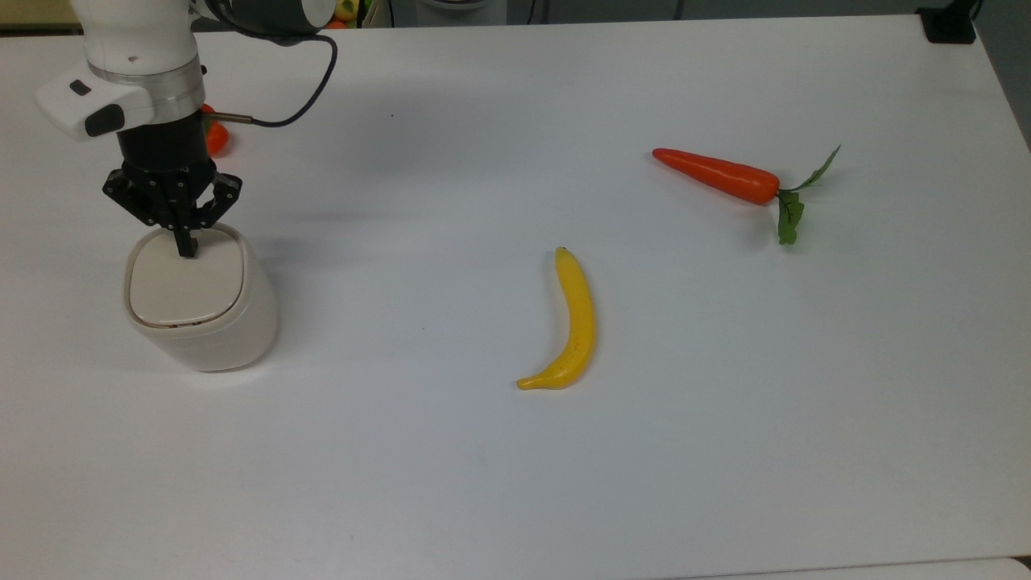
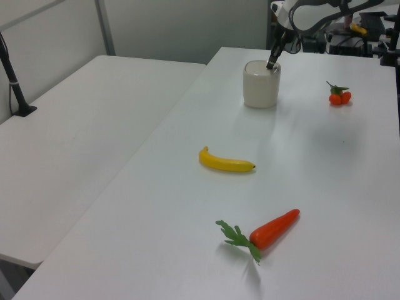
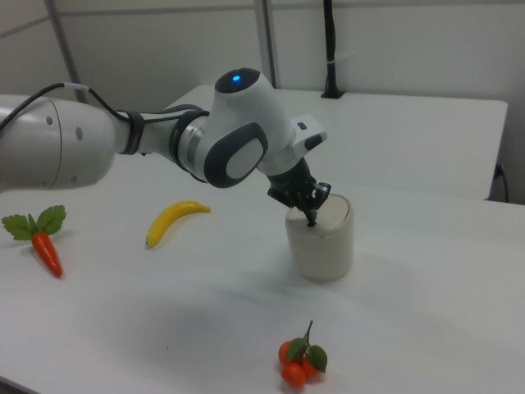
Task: Close garbage bin
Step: 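Push the open flip lid down onto the bin with the gripper, then lift the gripper up and away from the closed bin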
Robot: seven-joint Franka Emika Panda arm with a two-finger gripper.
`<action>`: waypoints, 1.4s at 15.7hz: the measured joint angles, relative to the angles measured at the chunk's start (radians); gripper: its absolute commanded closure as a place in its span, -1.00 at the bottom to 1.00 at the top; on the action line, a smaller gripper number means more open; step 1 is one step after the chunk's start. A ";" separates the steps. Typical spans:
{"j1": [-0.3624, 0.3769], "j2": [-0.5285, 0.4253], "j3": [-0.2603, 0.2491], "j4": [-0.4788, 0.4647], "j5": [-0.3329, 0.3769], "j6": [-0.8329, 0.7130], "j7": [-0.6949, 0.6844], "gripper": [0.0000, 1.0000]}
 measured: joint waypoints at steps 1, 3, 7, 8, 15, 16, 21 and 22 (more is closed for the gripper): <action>0.000 0.000 0.000 0.000 -0.001 0.000 0.000 1.00; 0.000 -0.001 0.000 0.000 -0.002 0.000 0.000 1.00; 0.000 -0.015 0.000 0.001 -0.002 -0.027 0.000 1.00; 0.000 -0.027 0.000 0.002 -0.002 -0.046 0.000 1.00; 0.011 -0.164 0.001 0.020 0.005 -0.261 0.014 -1.00; 0.013 -0.181 0.002 0.020 0.010 -0.291 0.038 -1.00; 0.044 -0.241 0.010 0.023 0.014 -0.399 0.266 -1.00; 0.049 -0.253 0.011 0.023 0.014 -0.420 0.307 -1.00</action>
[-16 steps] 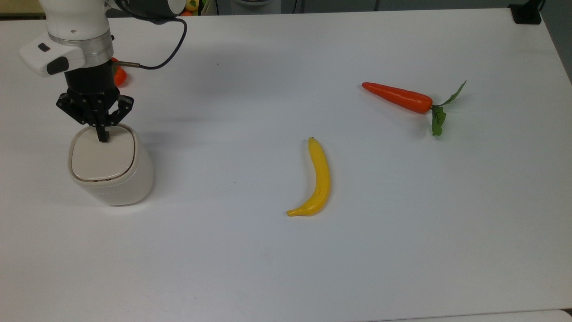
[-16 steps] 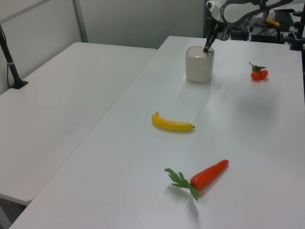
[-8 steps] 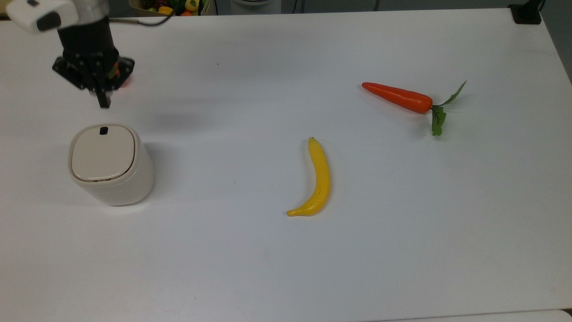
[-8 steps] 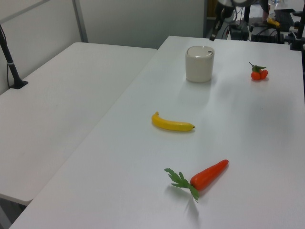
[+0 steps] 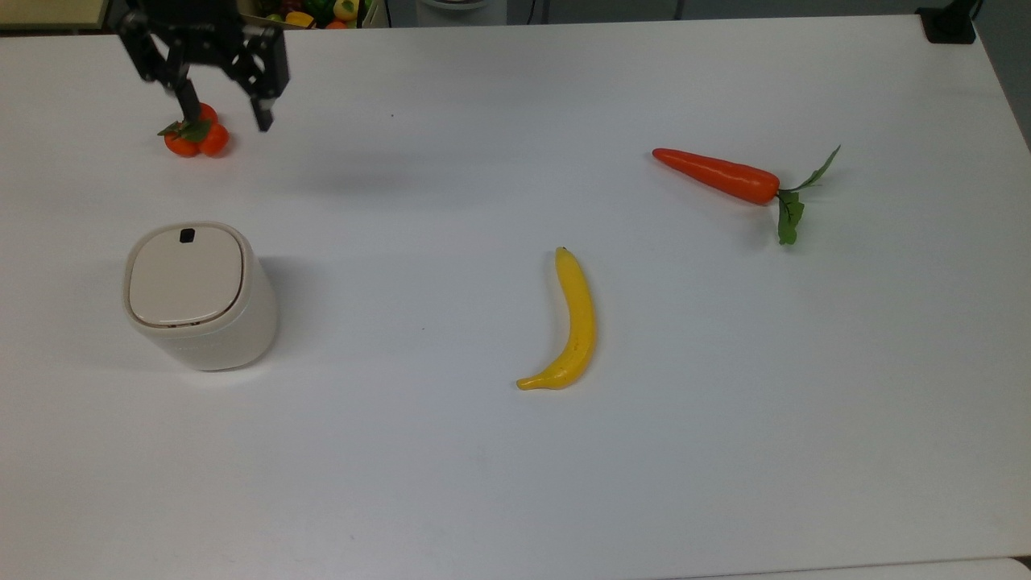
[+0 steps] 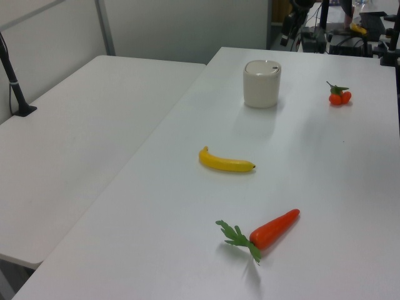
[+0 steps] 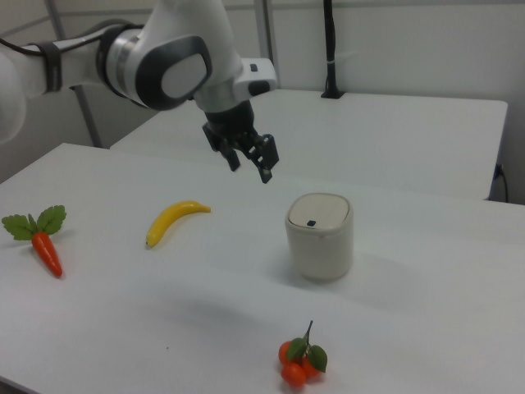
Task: Close garbage bin
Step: 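Lift the gripper up and away from the closed bin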
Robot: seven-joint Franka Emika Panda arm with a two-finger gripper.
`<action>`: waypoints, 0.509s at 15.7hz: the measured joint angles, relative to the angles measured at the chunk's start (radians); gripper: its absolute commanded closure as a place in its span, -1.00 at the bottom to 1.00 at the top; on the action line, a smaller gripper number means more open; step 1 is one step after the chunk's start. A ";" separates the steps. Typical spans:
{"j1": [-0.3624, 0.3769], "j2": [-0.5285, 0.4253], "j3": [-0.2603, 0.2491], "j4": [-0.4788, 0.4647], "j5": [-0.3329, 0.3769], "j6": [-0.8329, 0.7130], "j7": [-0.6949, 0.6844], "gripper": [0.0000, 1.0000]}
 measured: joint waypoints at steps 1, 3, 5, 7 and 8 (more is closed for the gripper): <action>0.006 -0.013 0.001 0.000 0.000 -0.022 0.033 -1.00; 0.022 -0.036 0.002 0.004 0.000 -0.058 0.088 -1.00; 0.035 -0.052 0.010 0.022 0.000 -0.119 0.160 -1.00; 0.039 -0.062 0.036 0.043 0.001 -0.190 0.211 -1.00; 0.040 -0.067 0.053 0.051 0.001 -0.219 0.226 -1.00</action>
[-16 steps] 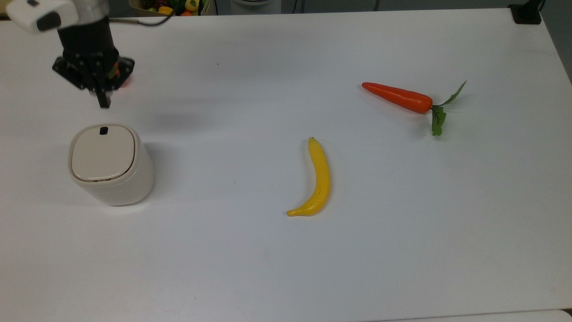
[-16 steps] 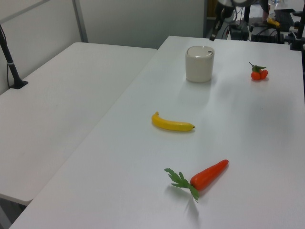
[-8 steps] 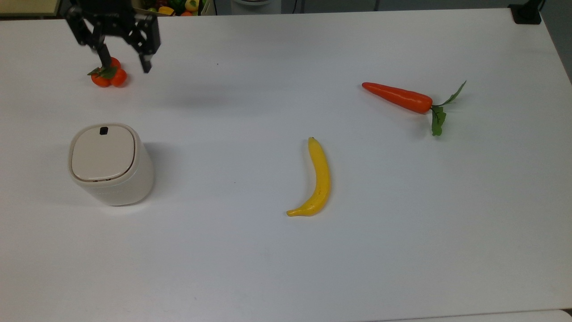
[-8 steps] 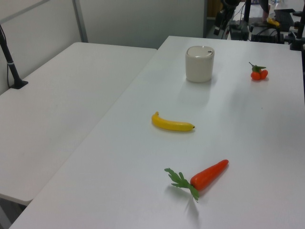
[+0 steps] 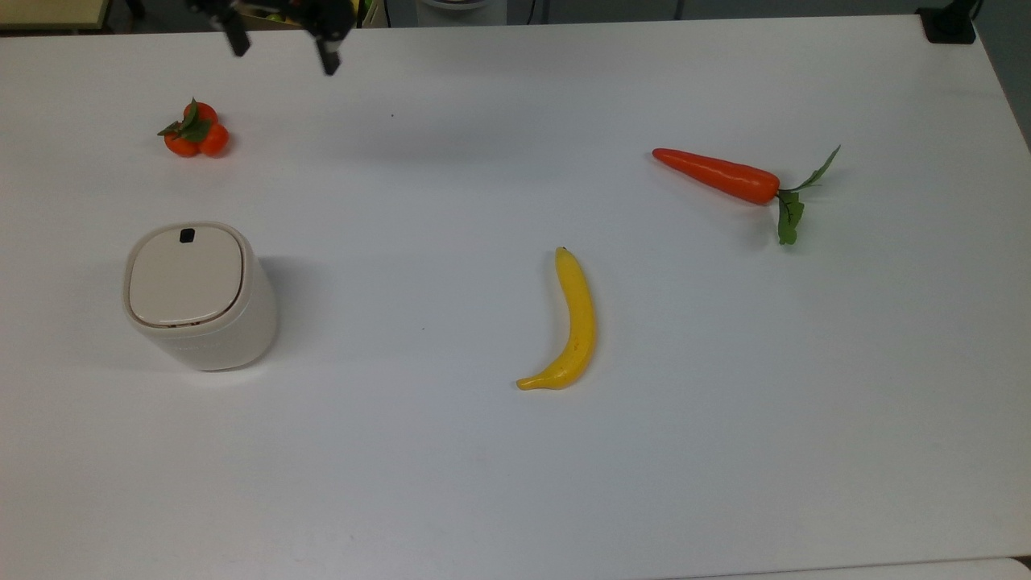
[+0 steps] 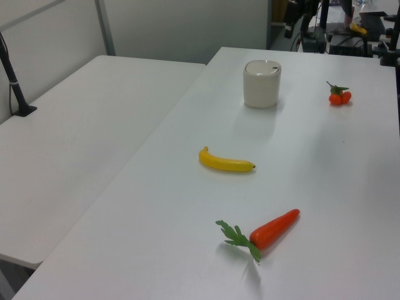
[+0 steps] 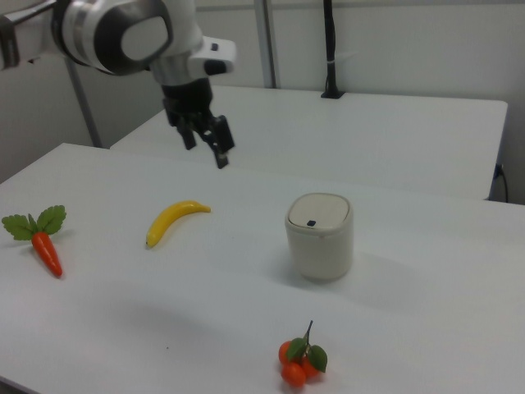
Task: Close garbage bin
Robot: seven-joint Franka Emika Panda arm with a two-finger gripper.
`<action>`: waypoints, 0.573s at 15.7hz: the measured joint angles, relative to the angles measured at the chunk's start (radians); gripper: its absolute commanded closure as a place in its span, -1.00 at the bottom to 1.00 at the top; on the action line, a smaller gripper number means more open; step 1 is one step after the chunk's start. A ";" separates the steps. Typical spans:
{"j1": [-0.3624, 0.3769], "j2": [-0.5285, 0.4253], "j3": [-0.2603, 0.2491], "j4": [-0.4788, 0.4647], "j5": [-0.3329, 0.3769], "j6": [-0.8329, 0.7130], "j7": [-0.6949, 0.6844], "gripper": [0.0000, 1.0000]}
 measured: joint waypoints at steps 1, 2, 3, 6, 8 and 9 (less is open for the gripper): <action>0.001 -0.007 0.016 0.005 0.000 -0.028 0.008 -1.00; 0.003 -0.016 0.032 0.008 0.000 -0.057 0.015 -1.00; 0.007 -0.026 0.045 0.010 0.000 -0.088 0.018 -1.00; 0.040 -0.059 0.058 0.011 0.000 -0.167 0.019 -1.00; 0.055 -0.069 0.058 0.011 0.000 -0.175 0.019 -1.00; 0.063 -0.070 0.059 0.011 0.000 -0.175 0.018 -1.00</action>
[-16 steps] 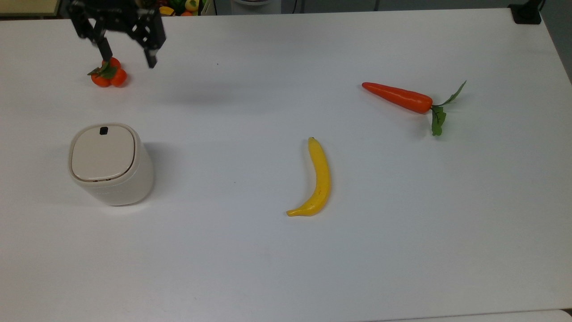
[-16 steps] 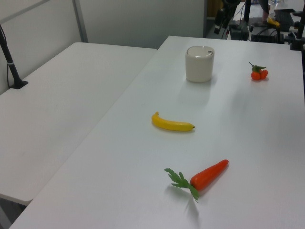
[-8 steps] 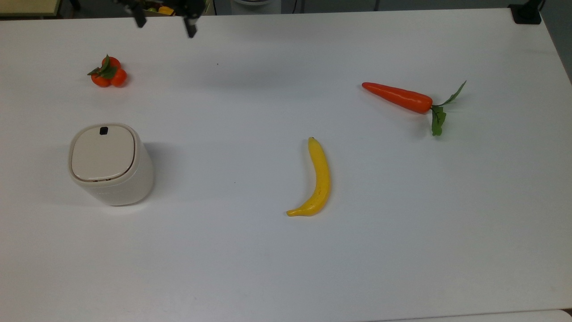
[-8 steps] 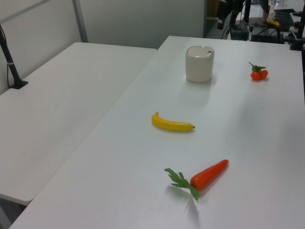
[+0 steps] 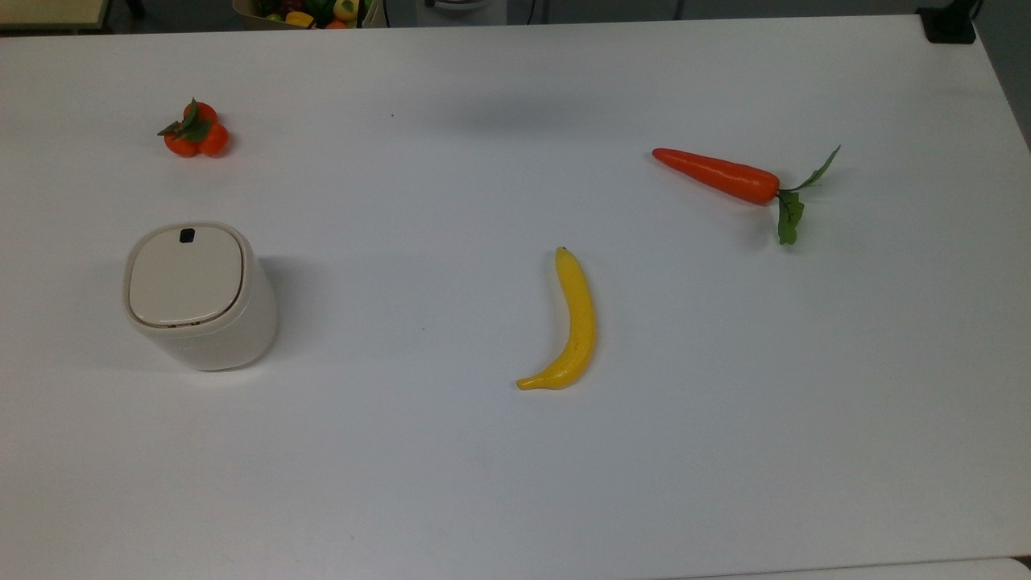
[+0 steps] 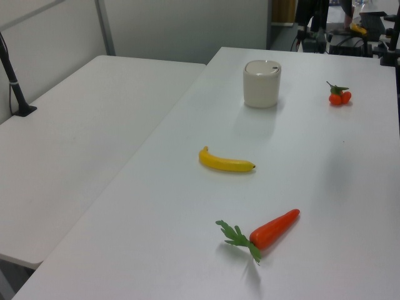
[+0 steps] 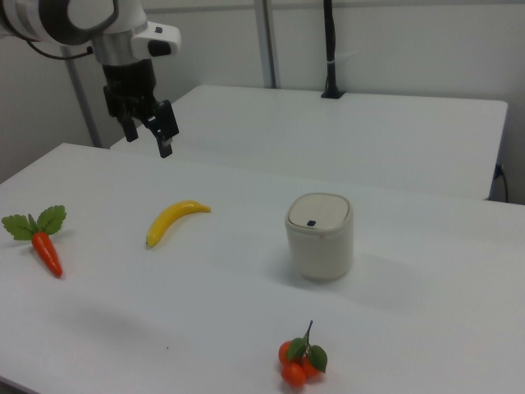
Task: Close garbage bin
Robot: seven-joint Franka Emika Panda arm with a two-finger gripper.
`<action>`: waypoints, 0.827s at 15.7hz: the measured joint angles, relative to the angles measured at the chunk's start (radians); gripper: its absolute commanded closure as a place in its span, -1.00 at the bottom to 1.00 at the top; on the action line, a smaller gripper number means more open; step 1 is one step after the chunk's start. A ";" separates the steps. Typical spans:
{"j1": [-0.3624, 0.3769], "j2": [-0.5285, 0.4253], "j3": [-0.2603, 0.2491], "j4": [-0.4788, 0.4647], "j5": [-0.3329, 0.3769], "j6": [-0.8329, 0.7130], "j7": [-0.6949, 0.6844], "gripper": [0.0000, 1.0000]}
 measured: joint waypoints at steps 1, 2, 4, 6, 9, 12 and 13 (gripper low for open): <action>0.008 0.000 0.000 -0.001 0.000 0.000 -0.005 -1.00; 0.015 0.000 0.000 -0.003 0.000 0.000 -0.022 -1.00; 0.030 0.000 -0.006 -0.008 0.000 0.004 -0.083 -1.00; 0.055 0.000 -0.038 -0.010 0.000 0.019 -0.151 -1.00; 0.083 0.000 -0.084 -0.010 0.000 0.022 -0.245 -1.00; 0.088 0.000 -0.093 -0.011 0.000 0.025 -0.274 -1.00; 0.089 0.000 -0.094 -0.011 0.000 0.026 -0.274 -1.00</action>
